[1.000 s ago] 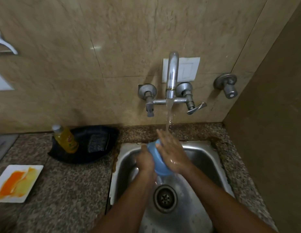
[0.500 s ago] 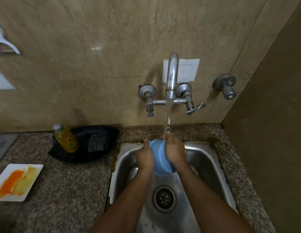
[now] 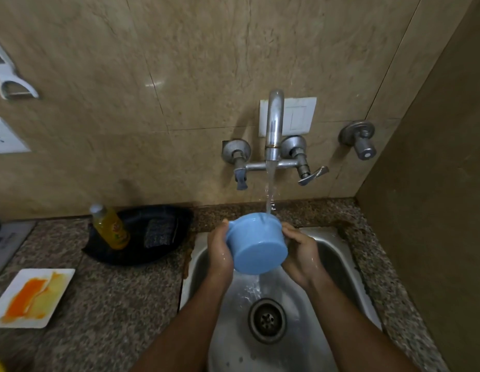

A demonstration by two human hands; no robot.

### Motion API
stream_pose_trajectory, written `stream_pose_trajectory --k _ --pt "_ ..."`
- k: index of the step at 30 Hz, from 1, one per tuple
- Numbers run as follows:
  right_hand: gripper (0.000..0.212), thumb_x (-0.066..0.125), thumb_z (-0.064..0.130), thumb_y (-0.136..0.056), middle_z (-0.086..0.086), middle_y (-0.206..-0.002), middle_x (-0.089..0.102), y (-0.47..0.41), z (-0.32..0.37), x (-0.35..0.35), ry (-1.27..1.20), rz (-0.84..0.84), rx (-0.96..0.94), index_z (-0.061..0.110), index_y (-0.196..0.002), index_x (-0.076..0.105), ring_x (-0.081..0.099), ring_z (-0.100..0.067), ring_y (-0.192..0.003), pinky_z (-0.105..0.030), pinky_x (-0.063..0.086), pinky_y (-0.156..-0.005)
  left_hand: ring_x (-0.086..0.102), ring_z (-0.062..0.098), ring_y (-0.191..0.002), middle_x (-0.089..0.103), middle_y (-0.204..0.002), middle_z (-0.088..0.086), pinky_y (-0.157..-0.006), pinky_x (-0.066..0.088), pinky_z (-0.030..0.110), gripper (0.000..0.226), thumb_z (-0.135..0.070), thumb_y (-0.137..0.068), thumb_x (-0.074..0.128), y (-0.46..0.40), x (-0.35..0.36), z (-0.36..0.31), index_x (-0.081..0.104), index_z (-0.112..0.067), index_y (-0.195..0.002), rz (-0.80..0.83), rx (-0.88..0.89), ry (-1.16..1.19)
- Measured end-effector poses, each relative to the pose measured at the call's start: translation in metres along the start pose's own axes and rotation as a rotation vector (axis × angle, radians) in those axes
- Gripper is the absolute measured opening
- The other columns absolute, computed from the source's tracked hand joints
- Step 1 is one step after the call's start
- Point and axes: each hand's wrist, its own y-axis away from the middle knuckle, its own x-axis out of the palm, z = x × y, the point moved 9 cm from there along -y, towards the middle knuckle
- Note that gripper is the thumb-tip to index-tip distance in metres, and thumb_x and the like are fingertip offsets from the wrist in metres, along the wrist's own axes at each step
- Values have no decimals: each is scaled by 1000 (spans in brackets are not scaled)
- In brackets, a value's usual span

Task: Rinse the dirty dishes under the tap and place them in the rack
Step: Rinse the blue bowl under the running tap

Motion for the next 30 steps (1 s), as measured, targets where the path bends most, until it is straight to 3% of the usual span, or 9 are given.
stream_pose_trajectory --k 4,10,13,16,18,21,23,26,30 --pt "41 46 10 -89 -25 -121 61 -5 4 9 150 103 -29 2 -128 60 57 -38 -102 -40 46 -75 69 34 -73 72 -86 18 -74 53 44 46 -46 -92 51 -8 -4 9 67 -6 -107 21 -119 160" --pt "46 48 -1 -81 -19 -119 68 0 12 31 349 246 -110 6 -123 66 64 -31 -101 -41 48 -81 67 36 -73 69 -92 19 -70 55 44 31 -40 -94 51 -20 -20 12 65 -14 -100 36 -201 277" --pt "37 45 -3 -93 -14 -110 71 -2 18 42 600 143 -251 14 -114 70 67 -24 -94 -35 53 -76 67 36 -76 69 -95 21 -72 54 45 34 -43 -95 49 -25 -25 16 64 -14 -103 -1 -193 251" --pt "29 37 25 -105 -8 -118 63 12 23 61 1060 -52 -452 23 -128 55 63 -16 -95 -26 52 -74 69 31 -65 71 -80 16 -66 54 38 43 -50 -99 42 -23 -22 17 66 -15 -91 -53 -105 110" --pt "44 32 37 -105 -10 -137 53 25 17 79 1427 -97 -600 16 -142 43 54 -15 -112 -20 45 -92 67 28 -69 70 -77 13 -65 53 35 43 -45 -102 41 -22 -17 18 66 -13 -89 -88 -63 57" --pt "59 30 38 -100 -15 -154 36 39 -11 109 1840 18 -908 5 -148 38 31 -30 -143 -45 23 -120 64 32 -89 68 -90 17 -76 53 35 37 -26 -105 40 -26 -14 11 65 -2 -92 -129 66 51" --pt "55 34 32 -96 -13 -149 46 38 -14 109 1848 154 -1046 6 -142 48 36 -33 -141 -48 29 -116 66 27 -87 69 -90 13 -77 53 33 36 -23 -105 40 -23 -16 8 67 -5 -88 -157 125 23" --pt "49 42 27 -94 -6 -145 52 39 -13 91 1774 351 -1162 11 -139 54 40 -24 -139 -34 25 -118 59 19 -78 63 -78 2 -65 48 24 32 -17 -103 45 -10 -18 -1 62 -13 -76 -203 213 -86" --pt "50 32 40 -98 -3 -122 66 20 17 41 1341 -116 -734 20 -139 51 63 -19 -109 -24 44 -83 53 15 -76 59 -85 2 -71 38 29 28 -28 -103 44 1 -4 -19 62 -11 -89 -236 320 -382"
